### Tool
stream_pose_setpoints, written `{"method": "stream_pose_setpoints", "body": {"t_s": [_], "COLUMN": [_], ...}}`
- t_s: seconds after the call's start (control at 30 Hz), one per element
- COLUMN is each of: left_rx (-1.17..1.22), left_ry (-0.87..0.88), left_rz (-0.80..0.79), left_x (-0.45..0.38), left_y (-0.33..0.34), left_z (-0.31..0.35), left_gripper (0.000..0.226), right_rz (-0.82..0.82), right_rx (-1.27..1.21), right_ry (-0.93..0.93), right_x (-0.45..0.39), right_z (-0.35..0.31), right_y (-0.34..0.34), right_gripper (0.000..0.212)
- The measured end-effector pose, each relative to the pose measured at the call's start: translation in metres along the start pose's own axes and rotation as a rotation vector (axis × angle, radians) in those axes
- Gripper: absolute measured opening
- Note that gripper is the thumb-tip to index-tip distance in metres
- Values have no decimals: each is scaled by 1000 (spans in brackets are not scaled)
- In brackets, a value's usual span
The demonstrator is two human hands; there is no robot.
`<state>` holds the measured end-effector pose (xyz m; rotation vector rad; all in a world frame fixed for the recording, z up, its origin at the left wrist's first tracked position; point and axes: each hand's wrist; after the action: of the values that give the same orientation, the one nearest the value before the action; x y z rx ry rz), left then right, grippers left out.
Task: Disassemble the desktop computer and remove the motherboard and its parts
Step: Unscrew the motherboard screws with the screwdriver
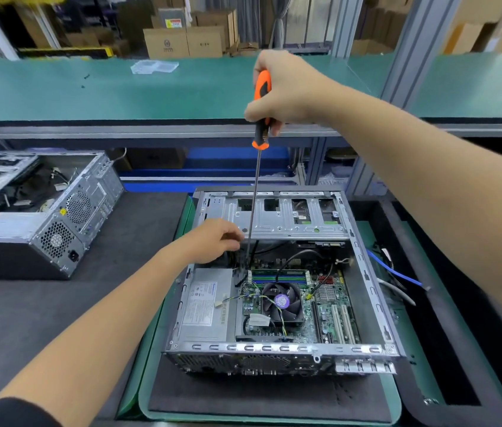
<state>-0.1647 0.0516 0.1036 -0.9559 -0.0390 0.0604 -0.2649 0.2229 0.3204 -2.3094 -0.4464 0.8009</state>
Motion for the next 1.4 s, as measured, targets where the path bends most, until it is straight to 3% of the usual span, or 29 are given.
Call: {"method": "stream_pose_setpoints", "body": {"t_s": [0.13,0.57,0.83,1.07,1.3,1.4], "left_rx": [15,-83,-30,-102,-162,-159], "left_ry": [-23,-18,10,254,448,439], "left_rz": [-9,-32,5,-26,-106,-166], "left_x": [6,8,1,-45,-76,-87], "left_y": [7,17,19,43,117,153], "left_z": [3,11,28,104,210,247], "left_gripper": [27,6,17,11,23,24], "right_rz": [34,101,180,403,438,454], "right_rx": [-56,-151,-191,-196,-96,-8], "right_ry": [44,141,154,175,175,164], "right_x": [-3,6,7,20,59,75], "right_z": [3,23,39,64,117,149], "right_y": [-18,-41,-62,-115,-190,-216], "right_gripper": [36,40,46,28,25,26]}}
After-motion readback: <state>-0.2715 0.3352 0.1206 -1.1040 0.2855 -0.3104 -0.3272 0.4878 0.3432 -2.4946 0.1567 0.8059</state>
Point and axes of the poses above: each hand's wrist, its own x-axis away from the middle knuckle, its own y-axis out of the palm, z = x × y, and after that the axes turned 15 degrees about z, right-handed
